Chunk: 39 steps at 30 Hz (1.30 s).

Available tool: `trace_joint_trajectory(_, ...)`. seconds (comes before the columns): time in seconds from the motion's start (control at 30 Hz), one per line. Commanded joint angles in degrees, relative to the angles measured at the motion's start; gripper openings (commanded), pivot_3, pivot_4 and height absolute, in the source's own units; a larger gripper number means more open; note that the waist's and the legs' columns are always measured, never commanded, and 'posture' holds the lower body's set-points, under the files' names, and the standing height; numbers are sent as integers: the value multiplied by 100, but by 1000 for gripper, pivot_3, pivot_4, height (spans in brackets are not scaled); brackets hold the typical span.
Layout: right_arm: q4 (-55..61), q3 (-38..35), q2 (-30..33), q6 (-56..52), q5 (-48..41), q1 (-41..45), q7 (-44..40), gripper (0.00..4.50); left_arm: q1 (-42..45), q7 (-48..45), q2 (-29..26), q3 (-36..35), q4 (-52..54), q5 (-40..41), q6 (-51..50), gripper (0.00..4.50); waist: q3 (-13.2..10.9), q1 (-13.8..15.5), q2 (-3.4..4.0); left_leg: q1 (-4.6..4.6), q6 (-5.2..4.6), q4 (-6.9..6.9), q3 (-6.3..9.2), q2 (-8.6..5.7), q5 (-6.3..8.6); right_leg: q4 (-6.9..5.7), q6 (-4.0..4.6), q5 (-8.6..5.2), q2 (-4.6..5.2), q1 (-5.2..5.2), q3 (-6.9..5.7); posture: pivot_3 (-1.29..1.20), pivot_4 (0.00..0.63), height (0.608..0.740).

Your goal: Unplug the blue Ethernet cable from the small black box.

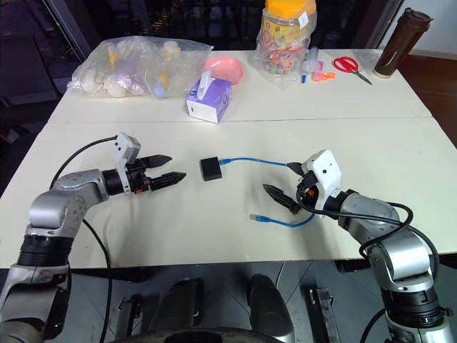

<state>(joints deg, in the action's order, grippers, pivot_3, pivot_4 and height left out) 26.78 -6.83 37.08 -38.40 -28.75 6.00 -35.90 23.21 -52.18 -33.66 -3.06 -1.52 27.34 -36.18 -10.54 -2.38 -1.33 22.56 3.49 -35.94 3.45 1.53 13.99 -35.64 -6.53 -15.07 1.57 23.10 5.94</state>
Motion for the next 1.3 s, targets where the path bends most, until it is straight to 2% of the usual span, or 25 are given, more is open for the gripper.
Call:
trace_joint_trajectory(0.03,81,-37,22,121,23,68,-29,4500,11,-39,-95,-3,219,29,-56,4467,0,-3,0,0,0,-1,0,0,0,-1,0,0,0,0,0,0,150,740)
trace_joint_trajectory(0.5,-294,187,-44,351,270,375,-130,4500,394,-112,-66,-26,-210,-100,232,4467,0,-7,0,-5,0,-12,0,-1,0,-20,1,0,-2,0,0,0,150,740)
trace_joint_trajectory(0.67,-1655,895,4,976,832,1307,-733,4500,880,-915,-691,465,-791,-630,647,4467,-3,-36,-5,-10,0,-18,-4,-1,-1,-27,8,4,-4,1,0,0,150,740)
trace_joint_trajectory(0.87,-3502,1596,-102,1938,1509,2474,-1634,4500,1051,-2012,-1382,700,-713,-533,559,4467,-6,-30,-2,-6,0,0,-6,1,-1,-35,-2,3,-4,17,0,0,150,740)
trace_joint_trajectory(1.07,-6280,2133,-1202,3143,2206,4129,-2022,4500,1013,-1791,-1191,393,-328,-205,147,4467,-6,-57,-3,-6,0,-4,-4,1,-1,-43,-17,11,-5,16,-1,0,150,740)
trace_joint_trajectory(1.3,-8650,2502,-2154,4350,2983,5224,-2344,4500,331,-1269,-1129,92,519,-5,-212,4467,-7,-165,-1,-7,0,4,4,2,-1,-49,-20,14,-2,18,-6,0,150,740)
